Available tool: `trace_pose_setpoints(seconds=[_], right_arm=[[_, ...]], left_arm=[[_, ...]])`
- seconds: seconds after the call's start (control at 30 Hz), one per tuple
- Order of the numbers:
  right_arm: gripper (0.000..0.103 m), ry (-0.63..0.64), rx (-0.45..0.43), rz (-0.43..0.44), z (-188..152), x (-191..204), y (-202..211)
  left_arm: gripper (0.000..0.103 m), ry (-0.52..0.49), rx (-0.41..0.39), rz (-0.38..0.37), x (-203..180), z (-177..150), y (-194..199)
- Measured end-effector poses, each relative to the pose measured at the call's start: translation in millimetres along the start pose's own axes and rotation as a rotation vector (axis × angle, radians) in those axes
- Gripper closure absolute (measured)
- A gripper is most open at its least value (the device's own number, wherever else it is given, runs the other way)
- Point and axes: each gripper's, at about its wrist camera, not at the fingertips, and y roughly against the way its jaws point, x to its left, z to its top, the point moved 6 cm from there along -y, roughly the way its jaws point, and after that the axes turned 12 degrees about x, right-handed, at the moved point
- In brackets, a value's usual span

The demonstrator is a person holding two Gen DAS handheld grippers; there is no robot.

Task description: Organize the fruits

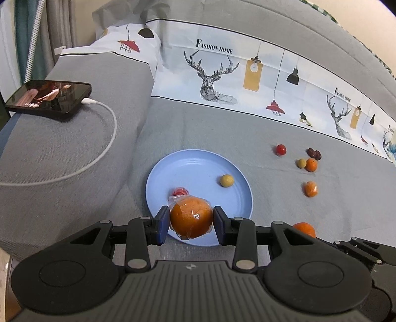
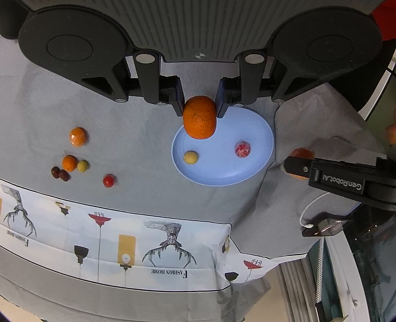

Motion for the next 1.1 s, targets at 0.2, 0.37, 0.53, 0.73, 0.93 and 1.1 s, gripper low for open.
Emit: trace_pose_setpoints(seconds=[0.2, 0.37, 0.53, 0.73, 0.93, 1.1], right_arm=[[0.075, 0.014, 0.006, 0.016, 16, 4, -23], [0.075, 0.016, 0.018, 0.026, 27, 3, -44], [0.075, 0.022, 0.033, 0.029, 36, 0, -65], [0.075, 0.025, 0.063, 0.034, 41, -4, -88], [0.075, 0.037, 0.093, 0.038, 41, -7, -108], [0.074, 0.052, 0.112, 0.048, 45, -7, -121]], left_arm=[[0.061, -0.011, 0.008, 0.016, -3, 17, -20], [0.061, -0.024, 0.017, 0.032, -6, 31, -40], [0.061, -0.035, 0.036, 0.047, -5, 41, -61], [0.061, -0.05, 0.064, 0.049, -4, 47, -85], [0.061, -0.064, 0.105, 0.064, -5, 49, -108], [0.06, -0.087, 0.12, 0.081, -6, 52, -120]])
